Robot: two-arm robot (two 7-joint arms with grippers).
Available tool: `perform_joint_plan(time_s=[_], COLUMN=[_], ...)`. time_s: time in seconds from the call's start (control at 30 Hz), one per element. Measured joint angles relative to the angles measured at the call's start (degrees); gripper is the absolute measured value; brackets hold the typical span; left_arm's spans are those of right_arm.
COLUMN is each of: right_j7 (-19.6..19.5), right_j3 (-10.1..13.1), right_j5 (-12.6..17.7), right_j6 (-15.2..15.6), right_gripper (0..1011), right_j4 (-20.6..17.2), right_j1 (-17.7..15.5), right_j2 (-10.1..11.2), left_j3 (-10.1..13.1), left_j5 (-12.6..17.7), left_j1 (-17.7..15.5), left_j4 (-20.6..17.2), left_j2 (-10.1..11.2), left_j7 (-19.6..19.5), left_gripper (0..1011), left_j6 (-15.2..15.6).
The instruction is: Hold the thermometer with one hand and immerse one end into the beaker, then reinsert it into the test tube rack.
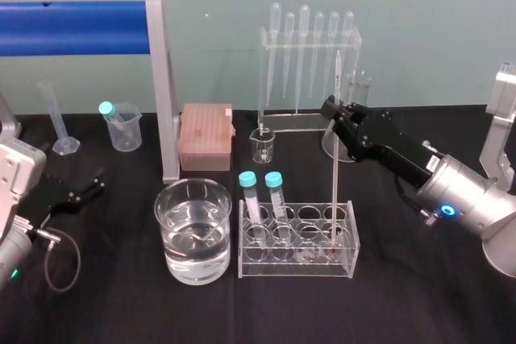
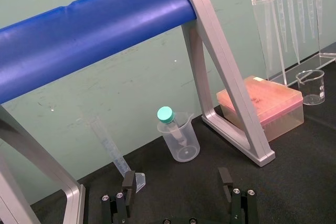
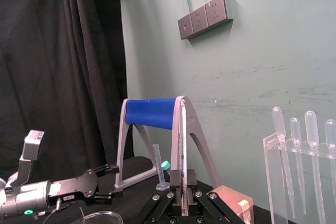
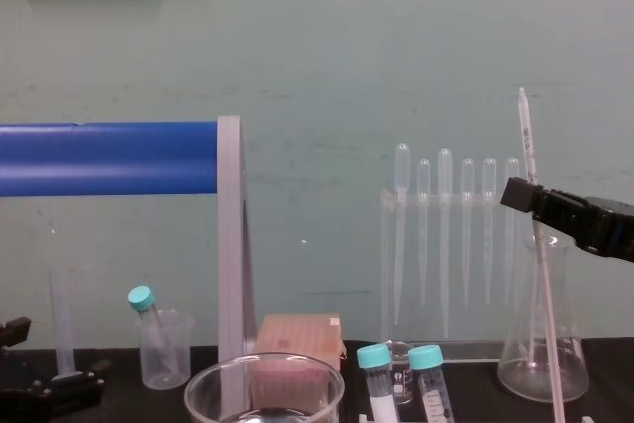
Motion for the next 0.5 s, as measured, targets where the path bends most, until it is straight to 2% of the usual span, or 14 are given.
perform_joint_plan(time_s=[0.5], right_j7=[0.1], right_j3=[0.1], right_j5=[0.0], right_j6=[0.0], right_gripper=[56], right_j4=[0.0], right_j1=[-0.1], right_j2=[0.0], left_j3=[0.0], left_j5=[0.0], left_j1=[0.0], left_j4=[0.0], left_j2=[0.0], left_j7=[0.0], left_gripper=[1008], left_j6=[0.0])
